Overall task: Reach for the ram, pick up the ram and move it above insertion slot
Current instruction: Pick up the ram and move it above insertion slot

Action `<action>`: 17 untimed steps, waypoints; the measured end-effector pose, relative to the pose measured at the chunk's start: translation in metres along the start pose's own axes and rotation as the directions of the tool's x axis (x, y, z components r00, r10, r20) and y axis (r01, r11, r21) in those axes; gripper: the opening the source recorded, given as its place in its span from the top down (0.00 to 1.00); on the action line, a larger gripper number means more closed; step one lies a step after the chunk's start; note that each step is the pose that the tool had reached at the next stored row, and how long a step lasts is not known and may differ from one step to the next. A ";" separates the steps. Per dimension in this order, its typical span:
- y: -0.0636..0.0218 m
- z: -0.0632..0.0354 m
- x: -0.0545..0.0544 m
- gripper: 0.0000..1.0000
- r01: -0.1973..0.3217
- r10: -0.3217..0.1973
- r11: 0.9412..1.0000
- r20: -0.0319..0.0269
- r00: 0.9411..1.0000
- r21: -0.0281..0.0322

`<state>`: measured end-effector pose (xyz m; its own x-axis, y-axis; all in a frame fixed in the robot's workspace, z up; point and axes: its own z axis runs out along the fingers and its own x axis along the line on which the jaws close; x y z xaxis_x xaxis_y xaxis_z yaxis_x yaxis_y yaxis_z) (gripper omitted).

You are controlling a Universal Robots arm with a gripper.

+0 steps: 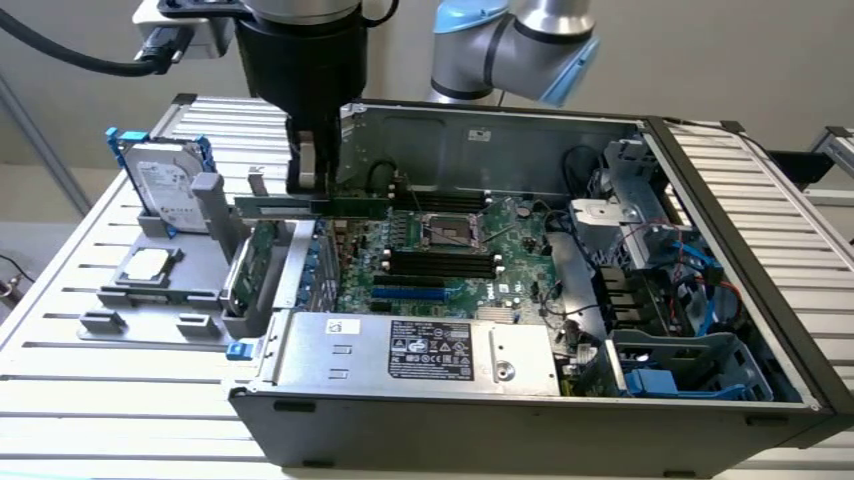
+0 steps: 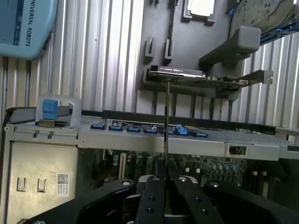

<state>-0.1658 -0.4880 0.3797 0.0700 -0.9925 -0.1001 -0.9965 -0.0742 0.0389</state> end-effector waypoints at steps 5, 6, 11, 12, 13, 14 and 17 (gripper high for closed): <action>-0.0227 -0.0010 0.002 0.87 0.002 -0.002 1.000 0.000 1.000 -0.001; -0.0274 -0.0012 0.002 0.87 0.002 -0.002 1.000 0.000 1.000 -0.001; -0.0499 -0.0023 0.004 0.87 0.004 -0.004 1.000 0.000 1.000 -0.001; -0.0544 -0.0025 0.004 0.87 0.004 -0.004 1.000 0.000 1.000 -0.001; -0.0589 -0.0027 0.004 0.87 0.004 -0.004 1.000 0.000 1.000 -0.002; -0.0634 -0.0029 0.004 0.87 0.004 -0.004 1.000 0.000 1.000 -0.002; -0.0773 -0.0033 0.004 0.87 0.004 -0.004 1.000 0.000 1.000 -0.002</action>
<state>-0.0882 -0.4869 0.3795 0.0742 -0.9922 -0.1003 -0.9961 -0.0785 0.0400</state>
